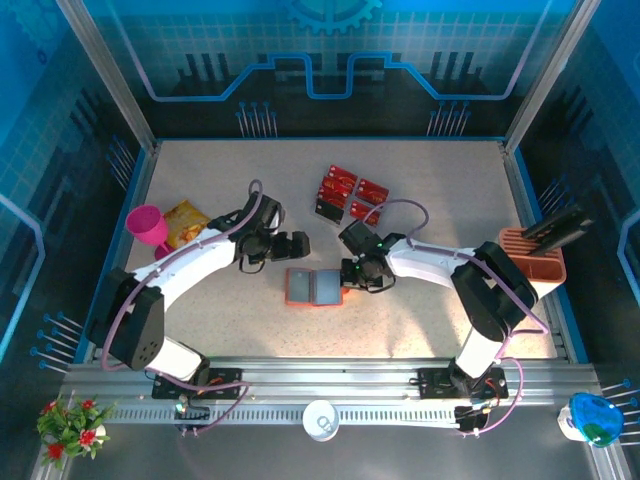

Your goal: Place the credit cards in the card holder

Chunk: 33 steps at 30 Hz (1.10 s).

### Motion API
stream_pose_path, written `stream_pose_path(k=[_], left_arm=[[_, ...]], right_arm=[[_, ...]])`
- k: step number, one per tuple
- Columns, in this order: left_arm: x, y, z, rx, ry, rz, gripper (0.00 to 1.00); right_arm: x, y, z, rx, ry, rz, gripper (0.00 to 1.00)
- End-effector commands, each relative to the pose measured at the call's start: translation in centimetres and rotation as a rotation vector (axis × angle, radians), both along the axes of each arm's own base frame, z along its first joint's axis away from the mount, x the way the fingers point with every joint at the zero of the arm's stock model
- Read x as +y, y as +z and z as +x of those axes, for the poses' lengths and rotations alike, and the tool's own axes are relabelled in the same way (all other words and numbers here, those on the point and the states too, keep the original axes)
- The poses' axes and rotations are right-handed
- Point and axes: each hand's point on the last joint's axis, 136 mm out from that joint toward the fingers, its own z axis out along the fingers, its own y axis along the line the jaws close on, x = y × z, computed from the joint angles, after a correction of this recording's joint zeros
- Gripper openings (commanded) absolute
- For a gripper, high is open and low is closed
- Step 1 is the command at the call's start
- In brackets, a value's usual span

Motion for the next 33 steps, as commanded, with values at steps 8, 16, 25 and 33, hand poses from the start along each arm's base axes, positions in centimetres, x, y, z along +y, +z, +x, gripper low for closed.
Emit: stream_pose_path(k=[8,16,25,33], left_arm=[[-1.3,-0.4,0.5,0.006,-0.053,-0.006,0.99],[-1.6,-0.7,1.0,0.01,-0.07,0.003,0.99],[-2.0,-0.7,1.5,0.009,-0.073,-0.01,0.99],[-2.3,-1.0,1.6,0.013,-0.074,-0.018,0.99]], right_arm=[[-4.0,0.3,0.9,-0.032,-0.109,-0.018,0.0],[-3.3,4.4,3.0,-0.113,-0.026,0.074,0.39],[-6.2,14.9,9.7,-0.335,0.012,0.052,0.55],[-5.7,15.5,14.3,-0.267,0.246,-0.09,0.52]])
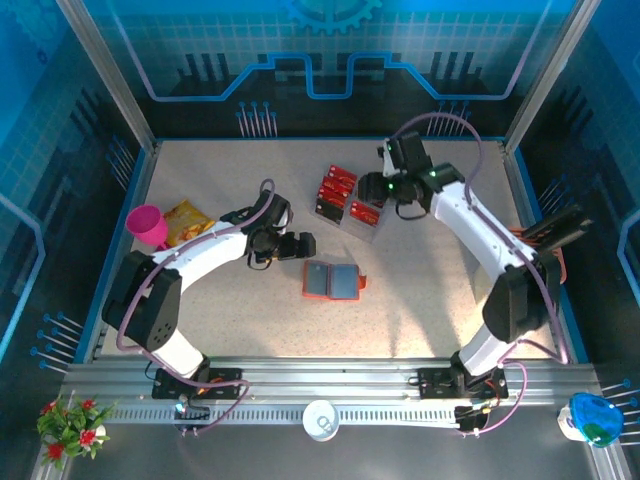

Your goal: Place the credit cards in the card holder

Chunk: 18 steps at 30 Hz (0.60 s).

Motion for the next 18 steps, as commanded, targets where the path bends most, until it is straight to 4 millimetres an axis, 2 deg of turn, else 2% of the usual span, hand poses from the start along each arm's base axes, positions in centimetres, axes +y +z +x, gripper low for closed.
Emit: stream_pose_path(k=[1,11,18], left_arm=[[-1.1,0.9,0.6,-0.027,-0.03,-0.031,0.99],[-1.1,0.6,0.3,-0.011,-0.03,-0.037,0.99],[-1.1,0.3,0.2,0.001,-0.028,-0.036,0.99]], right_arm=[[-0.5,-4.2,-1.0,0.16,0.163,-0.184,0.52],[-0.2,-7.2,1.3,0.193,0.29,-0.426,0.48],[0.3,-8.8,1.8,0.211,0.338,-0.513,0.44]])
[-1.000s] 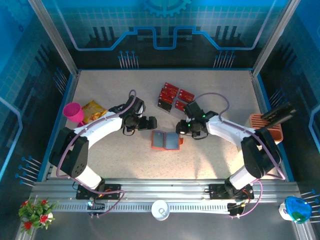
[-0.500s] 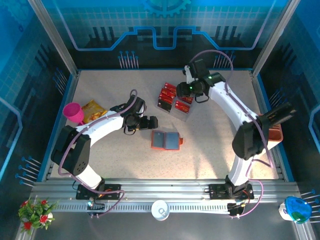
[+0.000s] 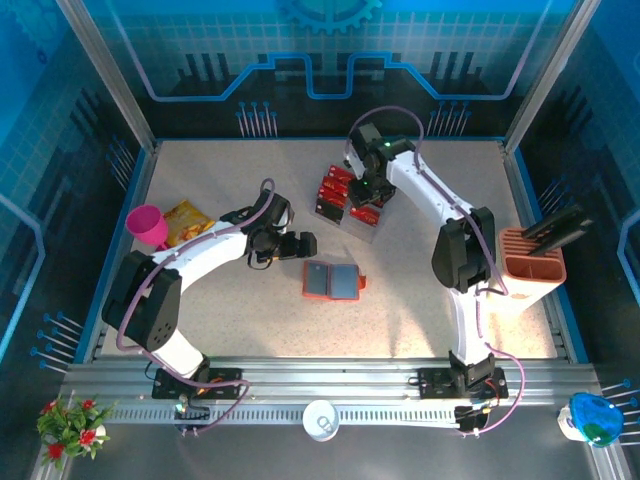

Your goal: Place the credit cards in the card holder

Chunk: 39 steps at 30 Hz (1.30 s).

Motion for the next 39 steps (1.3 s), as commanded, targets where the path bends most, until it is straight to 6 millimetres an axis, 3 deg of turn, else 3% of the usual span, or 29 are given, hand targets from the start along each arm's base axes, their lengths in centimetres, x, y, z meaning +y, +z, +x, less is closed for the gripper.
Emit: stream_pose_path(k=[1,11,18,33,39], left_arm=[[-0.8,0.1,0.2,0.004,-0.021,-0.02,0.99],[-0.8,0.1,0.2,0.008,-0.026,-0.02,0.99],[-0.8,0.0,0.0,0.012,-0.033,-0.018,0.99],[-0.8,-0.3,-0.4,0.021,-0.039,-0.02,0.99],[-0.7,-0.1,-0.5,0.015,-0.039,-0.02,0.99]], right_arm=[[0.0,-1.1,-0.6,0.035,0.062,-0.089,0.43],[-0.3,-2.9,-0.4,0.05,0.084,-0.168,0.39],[-0.5,-3.2,-0.1,0.045,0.087,-0.193,0.24],[-0.1,-0.7,0.4,-0.074,0.171,-0.269,0.0],[0.9,1.5,0.3,-0.178,0.249,-0.322,0.0]])
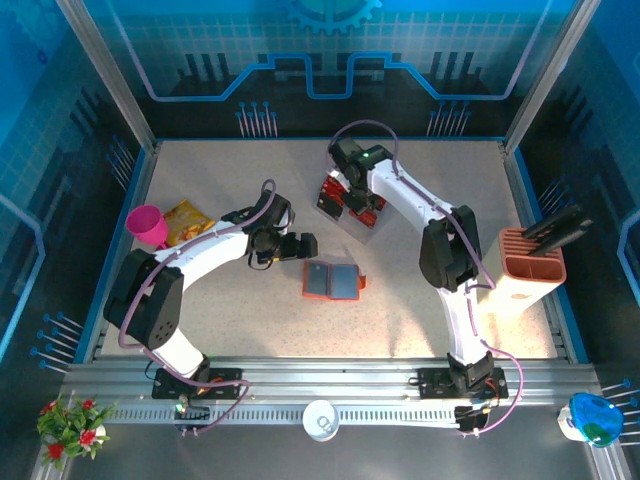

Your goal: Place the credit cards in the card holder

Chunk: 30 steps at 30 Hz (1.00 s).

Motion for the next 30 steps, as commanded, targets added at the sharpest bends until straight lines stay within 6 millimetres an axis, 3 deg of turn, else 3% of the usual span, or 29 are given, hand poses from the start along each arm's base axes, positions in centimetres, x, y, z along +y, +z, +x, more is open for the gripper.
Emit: stream_pose_path(k=[1,9,15,21,25,30], left_arm=[[-0.5,0.4,-0.4,-0.003,-0.034,-0.017,0.99],[-0.3,0.6,-0.5,-0.007,-0.041,-0.009,0.99],[-0.2,0.6,-0.9,-0.003,-0.054,0.0,0.99],[-0.5,0.3,-1.5,-0.004,-0.094,0.041,0.99],[-0.4,-0.4,-2.0,-0.007,-0.132,0.128,0.99],[0.3,-1.5,-2.5,0.005,-0.144,0.197,0.99]], right_arm=[[0.8,4.0,0.0,-0.113,0.068,-0.017,0.0],[2.4,9.0,-2.1,-0.212,0.057,0.106,0.0],[2.4,10.6,-5.2,-0.204,-0.077,0.351,0.0],[3.6,8.8,-9.2,-0.107,-0.271,0.751,0.0],[4.6,6.4,-11.5,-0.043,-0.398,1.031,0.0],[4.6,2.6,-13.3,0.009,-0.533,1.199,0.0]])
